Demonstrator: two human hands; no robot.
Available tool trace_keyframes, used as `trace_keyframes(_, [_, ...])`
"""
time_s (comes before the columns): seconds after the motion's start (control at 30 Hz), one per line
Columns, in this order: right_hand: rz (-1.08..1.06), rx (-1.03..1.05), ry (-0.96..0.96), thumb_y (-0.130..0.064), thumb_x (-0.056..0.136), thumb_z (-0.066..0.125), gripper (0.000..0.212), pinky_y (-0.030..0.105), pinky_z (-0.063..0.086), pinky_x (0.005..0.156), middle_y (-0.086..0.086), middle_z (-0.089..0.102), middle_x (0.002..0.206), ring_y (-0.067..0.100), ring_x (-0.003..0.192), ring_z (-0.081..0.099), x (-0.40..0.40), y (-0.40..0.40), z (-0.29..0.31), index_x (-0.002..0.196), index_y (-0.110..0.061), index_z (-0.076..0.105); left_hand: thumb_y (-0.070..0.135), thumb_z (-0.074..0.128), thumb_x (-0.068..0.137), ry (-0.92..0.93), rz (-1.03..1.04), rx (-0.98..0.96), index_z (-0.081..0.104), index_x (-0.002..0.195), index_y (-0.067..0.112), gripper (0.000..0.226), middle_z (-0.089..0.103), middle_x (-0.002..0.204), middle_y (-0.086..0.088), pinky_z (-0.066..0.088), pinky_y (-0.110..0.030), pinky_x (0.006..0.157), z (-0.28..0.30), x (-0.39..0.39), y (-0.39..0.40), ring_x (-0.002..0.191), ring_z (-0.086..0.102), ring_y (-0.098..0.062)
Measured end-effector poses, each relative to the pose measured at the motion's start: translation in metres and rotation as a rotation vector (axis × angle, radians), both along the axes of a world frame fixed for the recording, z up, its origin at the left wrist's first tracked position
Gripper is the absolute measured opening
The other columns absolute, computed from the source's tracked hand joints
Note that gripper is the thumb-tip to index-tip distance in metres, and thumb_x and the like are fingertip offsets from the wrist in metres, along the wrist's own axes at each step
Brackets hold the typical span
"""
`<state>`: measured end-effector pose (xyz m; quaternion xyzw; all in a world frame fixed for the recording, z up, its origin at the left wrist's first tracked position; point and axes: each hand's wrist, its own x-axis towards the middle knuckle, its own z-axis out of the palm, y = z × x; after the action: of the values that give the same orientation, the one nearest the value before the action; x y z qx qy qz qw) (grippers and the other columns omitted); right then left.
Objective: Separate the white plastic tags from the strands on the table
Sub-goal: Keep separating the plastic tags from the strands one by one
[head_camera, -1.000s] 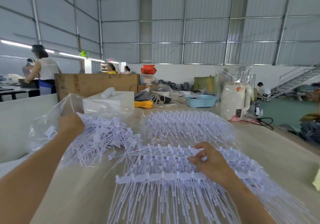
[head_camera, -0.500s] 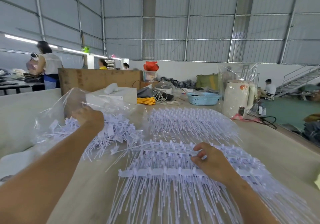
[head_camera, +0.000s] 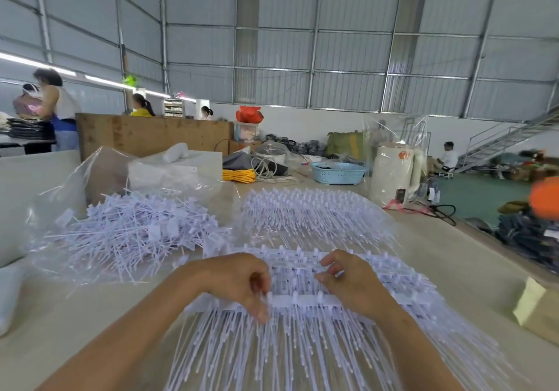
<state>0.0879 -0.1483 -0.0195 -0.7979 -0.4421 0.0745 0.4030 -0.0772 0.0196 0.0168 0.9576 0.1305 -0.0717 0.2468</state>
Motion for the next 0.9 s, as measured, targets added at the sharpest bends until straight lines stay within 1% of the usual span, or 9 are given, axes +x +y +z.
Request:
trace_keyframes(0.13, [0.08, -0.027, -0.03, -0.024, 0.088, 0.064, 0.002, 0.004, 0.041, 0.06, -0.008, 0.064, 0.087, -0.001, 0.074, 0.058, -0.001, -0.004, 0.005, 0.087, -0.025, 0.064, 0.019, 0.08, 0.074, -0.05, -0.024, 0.032, 0.059, 0.08, 0.024, 0.022, 0.056, 0.076, 0.013, 0.042, -0.011, 0.06, -0.004, -0.003, 0.005, 0.063, 0.051, 0.003])
trace_keyframes(0.23, [0.172, -0.034, 0.003, -0.037, 0.081, 0.07, 0.004, 0.009, 0.045, 0.069, -0.012, 0.068, 0.085, -0.001, 0.08, 0.062, -0.005, -0.012, 0.013, 0.082, -0.034, 0.069, 0.014, 0.072, 0.076, -0.156, -0.008, 0.069, 0.054, 0.074, 0.028, 0.023, 0.053, 0.075, 0.01, 0.041, -0.017, 0.061, -0.005, -0.001, 0.003, 0.064, 0.048, -0.002])
trace_keyframes(0.33, [0.175, -0.087, 0.002, -0.045, 0.068, 0.079, 0.027, 0.008, 0.042, 0.068, -0.011, 0.065, 0.086, -0.006, 0.077, 0.06, -0.004, -0.019, 0.021, 0.09, -0.034, 0.068, 0.014, 0.071, 0.073, -0.393, 0.013, -0.008, 0.049, 0.078, 0.023, 0.024, 0.05, 0.077, 0.005, 0.041, -0.027, 0.065, -0.002, -0.003, 0.004, 0.067, 0.046, -0.01])
trace_keyframes(0.4, [0.198, -0.138, -0.019, -0.04, 0.066, 0.082, 0.033, 0.006, 0.04, 0.064, -0.013, 0.059, 0.084, -0.009, 0.071, 0.057, -0.004, -0.022, 0.022, 0.094, -0.032, 0.068, 0.017, 0.074, 0.074, -0.488, -0.012, -0.092, 0.048, 0.08, 0.022, 0.026, 0.052, 0.074, 0.008, 0.042, -0.025, 0.064, -0.001, -0.003, 0.006, 0.065, 0.047, -0.007])
trace_keyframes(0.47, [0.212, -0.162, -0.075, -0.028, 0.071, 0.08, 0.025, 0.009, 0.039, 0.063, -0.009, 0.052, 0.081, -0.002, 0.068, 0.051, -0.005, -0.022, 0.023, 0.092, -0.029, 0.067, 0.029, 0.076, 0.079, -0.489, -0.045, -0.214, 0.052, 0.082, 0.02, 0.026, 0.057, 0.07, 0.011, 0.042, -0.017, 0.062, -0.001, -0.003, 0.005, 0.062, 0.05, -0.002])
trace_keyframes(0.57, [0.135, -0.076, -0.245, -0.011, 0.07, 0.071, 0.016, 0.03, 0.044, 0.07, -0.005, 0.055, 0.079, 0.009, 0.072, 0.05, -0.009, -0.02, 0.025, 0.084, -0.019, 0.069, 0.047, 0.061, 0.079, -0.499, 0.047, -0.316, 0.058, 0.081, 0.013, 0.034, 0.066, 0.072, 0.009, 0.046, -0.016, 0.066, -0.005, -0.001, 0.007, 0.066, 0.06, -0.004])
trace_keyframes(0.67, [0.028, 0.056, -0.426, -0.01, 0.07, 0.067, 0.015, 0.028, 0.042, 0.078, -0.005, 0.059, 0.081, 0.012, 0.083, 0.05, -0.013, -0.017, 0.031, 0.083, -0.019, 0.069, 0.046, 0.052, 0.085, -0.461, 0.141, -0.412, 0.062, 0.084, 0.007, 0.04, 0.071, 0.078, 0.0, 0.052, -0.02, 0.07, -0.011, -0.002, 0.017, 0.071, 0.066, -0.011])
trace_keyframes(0.77, [0.134, 0.129, -0.286, -0.003, 0.07, 0.066, 0.02, 0.018, 0.04, 0.067, -0.009, 0.057, 0.078, 0.003, 0.072, 0.049, -0.016, -0.019, 0.036, 0.078, -0.021, 0.066, 0.04, 0.053, 0.088, -0.483, 0.099, -0.396, 0.065, 0.082, 0.007, 0.036, 0.073, 0.078, -0.003, 0.052, -0.019, 0.068, -0.015, 0.0, 0.019, 0.07, 0.067, -0.01])
trace_keyframes(0.9, [0.284, -0.205, -0.114, -0.015, 0.076, 0.074, 0.012, 0.008, 0.037, 0.058, -0.014, 0.053, 0.07, -0.006, 0.057, 0.048, -0.011, -0.024, 0.033, 0.081, -0.022, 0.066, 0.013, 0.058, 0.093, -0.844, 0.275, -0.238, 0.065, 0.075, 0.012, 0.019, 0.07, 0.068, 0.006, 0.045, -0.011, 0.062, -0.016, 0.017, 0.026, 0.064, 0.064, -0.001])
